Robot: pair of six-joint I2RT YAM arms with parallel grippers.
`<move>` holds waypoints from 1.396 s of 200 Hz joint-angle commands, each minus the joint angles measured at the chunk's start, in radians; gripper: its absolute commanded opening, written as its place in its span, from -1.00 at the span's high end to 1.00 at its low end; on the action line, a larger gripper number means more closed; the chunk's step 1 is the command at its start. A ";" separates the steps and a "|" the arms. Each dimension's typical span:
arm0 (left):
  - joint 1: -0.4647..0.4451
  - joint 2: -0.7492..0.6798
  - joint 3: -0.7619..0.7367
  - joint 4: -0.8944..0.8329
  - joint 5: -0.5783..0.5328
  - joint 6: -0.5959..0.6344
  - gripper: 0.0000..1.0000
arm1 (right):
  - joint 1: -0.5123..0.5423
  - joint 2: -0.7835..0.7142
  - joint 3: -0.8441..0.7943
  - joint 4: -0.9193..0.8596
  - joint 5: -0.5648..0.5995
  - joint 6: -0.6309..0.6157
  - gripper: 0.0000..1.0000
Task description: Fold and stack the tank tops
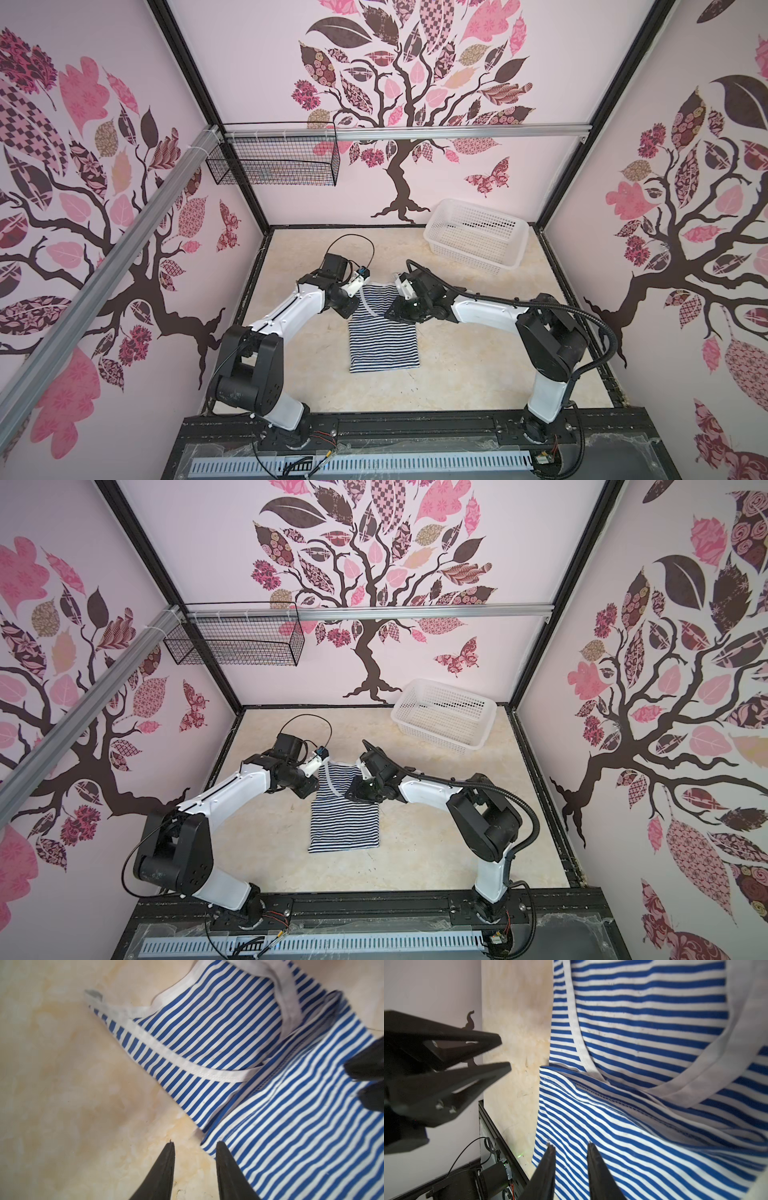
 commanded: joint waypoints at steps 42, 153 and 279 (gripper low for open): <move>-0.024 0.105 -0.057 0.030 0.017 -0.020 0.26 | -0.053 0.062 -0.043 0.006 0.016 -0.018 0.54; -0.024 0.188 -0.082 0.033 -0.140 0.007 0.34 | -0.017 0.033 -0.197 -0.002 0.104 0.006 0.57; -0.029 -0.055 -0.238 -0.079 -0.072 0.087 0.41 | 0.064 -0.071 -0.297 -0.008 0.161 0.022 0.45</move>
